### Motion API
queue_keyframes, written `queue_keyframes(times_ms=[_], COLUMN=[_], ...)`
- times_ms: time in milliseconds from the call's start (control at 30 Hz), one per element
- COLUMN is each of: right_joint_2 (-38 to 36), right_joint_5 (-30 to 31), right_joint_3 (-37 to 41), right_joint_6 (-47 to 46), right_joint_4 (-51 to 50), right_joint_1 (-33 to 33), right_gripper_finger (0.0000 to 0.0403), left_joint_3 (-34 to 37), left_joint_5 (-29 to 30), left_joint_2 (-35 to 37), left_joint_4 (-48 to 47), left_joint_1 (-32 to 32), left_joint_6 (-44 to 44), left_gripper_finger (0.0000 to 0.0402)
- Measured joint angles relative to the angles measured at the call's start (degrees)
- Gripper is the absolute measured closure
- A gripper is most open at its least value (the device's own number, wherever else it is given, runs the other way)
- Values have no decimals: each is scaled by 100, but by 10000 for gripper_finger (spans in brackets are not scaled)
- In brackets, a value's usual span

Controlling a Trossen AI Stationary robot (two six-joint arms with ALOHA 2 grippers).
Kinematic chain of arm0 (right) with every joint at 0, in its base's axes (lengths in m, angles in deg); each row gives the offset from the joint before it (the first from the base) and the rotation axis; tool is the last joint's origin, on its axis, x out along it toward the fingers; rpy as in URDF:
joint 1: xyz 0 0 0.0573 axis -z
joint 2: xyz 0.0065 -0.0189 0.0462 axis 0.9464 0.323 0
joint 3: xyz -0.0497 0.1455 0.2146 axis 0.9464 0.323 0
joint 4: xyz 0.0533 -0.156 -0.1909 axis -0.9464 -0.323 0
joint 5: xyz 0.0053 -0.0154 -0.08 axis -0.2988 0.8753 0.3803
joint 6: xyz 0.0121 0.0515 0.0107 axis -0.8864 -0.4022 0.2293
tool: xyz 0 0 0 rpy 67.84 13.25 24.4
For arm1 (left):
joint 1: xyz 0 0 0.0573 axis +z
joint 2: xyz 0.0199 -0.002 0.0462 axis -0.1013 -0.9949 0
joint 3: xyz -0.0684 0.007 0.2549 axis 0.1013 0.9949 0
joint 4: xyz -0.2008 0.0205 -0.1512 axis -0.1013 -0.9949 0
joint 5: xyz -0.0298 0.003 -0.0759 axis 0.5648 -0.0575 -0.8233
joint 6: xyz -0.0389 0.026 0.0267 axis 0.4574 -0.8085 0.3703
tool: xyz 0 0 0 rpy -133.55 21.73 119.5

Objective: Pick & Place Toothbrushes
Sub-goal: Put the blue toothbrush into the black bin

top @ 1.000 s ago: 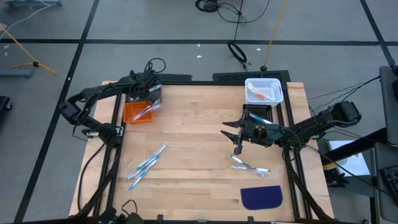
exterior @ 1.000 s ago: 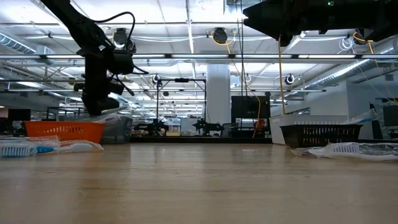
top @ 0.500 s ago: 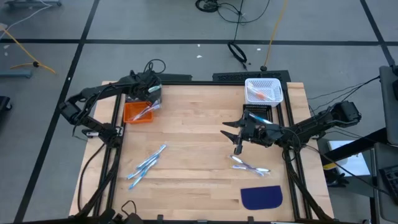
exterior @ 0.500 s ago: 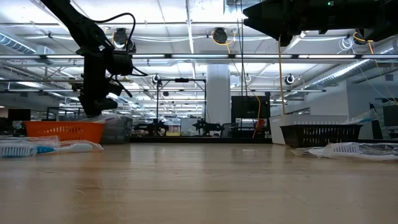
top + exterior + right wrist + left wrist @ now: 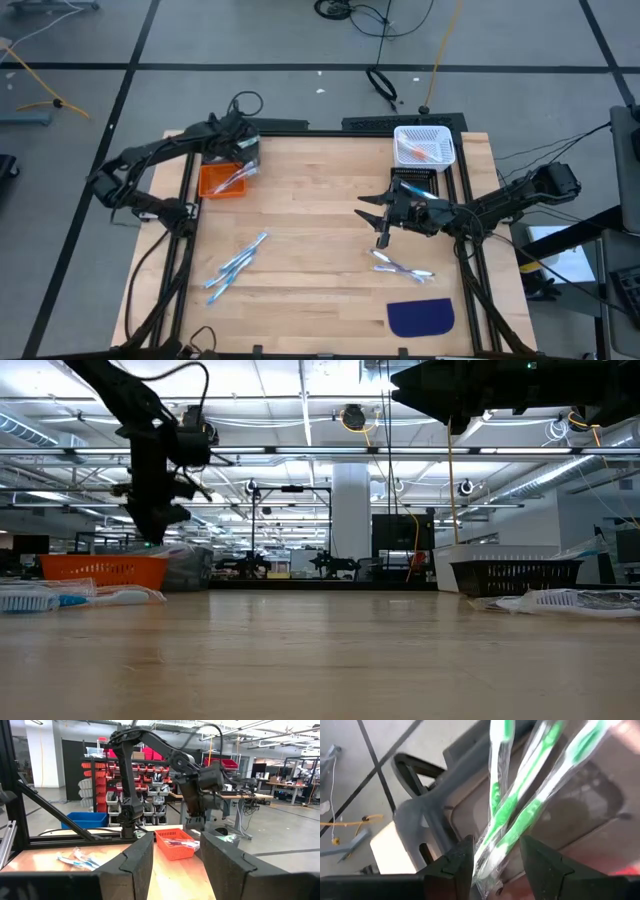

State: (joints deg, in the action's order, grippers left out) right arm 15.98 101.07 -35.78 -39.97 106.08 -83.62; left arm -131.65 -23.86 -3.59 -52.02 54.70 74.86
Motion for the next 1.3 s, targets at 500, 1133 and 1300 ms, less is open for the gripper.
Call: queue_keyframes(times_ms=[500, 1133, 1300], right_joint_2=[0, 0, 0], right_joint_5=[1, 1, 1], right_joint_3=[0, 2, 2], right_joint_6=[-2, 0, 0], right_joint_4=[2, 1, 0], right_joint_1=[2, 2, 2], right_gripper_finger=[246, 246, 246], left_joint_3=[-4, -4, -6], left_joint_5=[-1794, -1813, -1796], left_joint_2=[968, 748, 384], left_joint_4=[-1630, -1859, -1782], left_joint_1=[-1364, -5311, -6250], left_joint_6=[1038, 4124, 5050], left_gripper_finger=[240, 240, 240])
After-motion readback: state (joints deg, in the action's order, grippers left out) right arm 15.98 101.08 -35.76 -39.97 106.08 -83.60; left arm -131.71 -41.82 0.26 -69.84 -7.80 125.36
